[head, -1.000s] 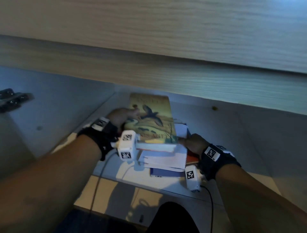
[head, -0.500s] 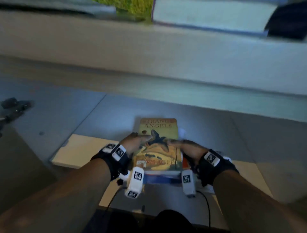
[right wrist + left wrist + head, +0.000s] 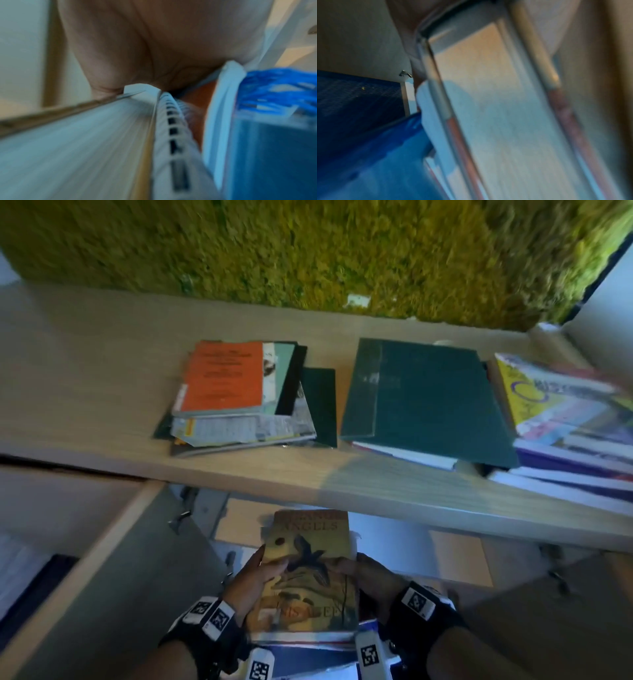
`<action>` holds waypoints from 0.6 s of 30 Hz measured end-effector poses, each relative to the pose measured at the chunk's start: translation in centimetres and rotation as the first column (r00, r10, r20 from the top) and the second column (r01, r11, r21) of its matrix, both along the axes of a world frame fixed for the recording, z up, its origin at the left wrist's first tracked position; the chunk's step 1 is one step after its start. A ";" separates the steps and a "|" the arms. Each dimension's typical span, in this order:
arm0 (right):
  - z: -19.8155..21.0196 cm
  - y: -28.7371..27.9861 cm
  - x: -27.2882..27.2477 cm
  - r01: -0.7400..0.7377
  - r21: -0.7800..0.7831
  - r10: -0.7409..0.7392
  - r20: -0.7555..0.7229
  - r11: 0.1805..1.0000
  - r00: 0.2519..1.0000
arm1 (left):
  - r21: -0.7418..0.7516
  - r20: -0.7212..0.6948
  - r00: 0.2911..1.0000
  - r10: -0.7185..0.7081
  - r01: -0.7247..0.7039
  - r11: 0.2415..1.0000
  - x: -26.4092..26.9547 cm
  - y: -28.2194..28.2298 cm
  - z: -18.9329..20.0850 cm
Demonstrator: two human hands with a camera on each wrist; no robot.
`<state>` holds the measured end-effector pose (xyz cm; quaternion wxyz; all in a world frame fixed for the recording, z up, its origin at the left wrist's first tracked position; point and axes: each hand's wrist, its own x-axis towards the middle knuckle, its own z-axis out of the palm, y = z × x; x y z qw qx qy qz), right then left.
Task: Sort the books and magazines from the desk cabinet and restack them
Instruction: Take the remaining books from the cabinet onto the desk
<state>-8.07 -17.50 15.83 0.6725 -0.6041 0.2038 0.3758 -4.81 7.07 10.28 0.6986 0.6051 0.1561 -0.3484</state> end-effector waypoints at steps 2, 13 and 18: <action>4.8 1.6 -1.7 -0.029 0.005 0.029 -0.031 1.000 0.999 | 0.028 0.005 0.999 0.036 -0.036 0.999 -2.6 1.2 6.5; 21.3 12.5 -6.1 -0.112 -0.114 0.128 0.142 0.987 0.982 | -0.041 0.171 0.984 0.054 -0.048 0.998 -9.2 12.9 25.8; 28.4 14.9 -1.5 -0.122 -0.118 0.158 0.368 0.985 0.916 | -0.153 0.320 0.943 0.091 -0.044 0.987 -5.1 15.3 32.4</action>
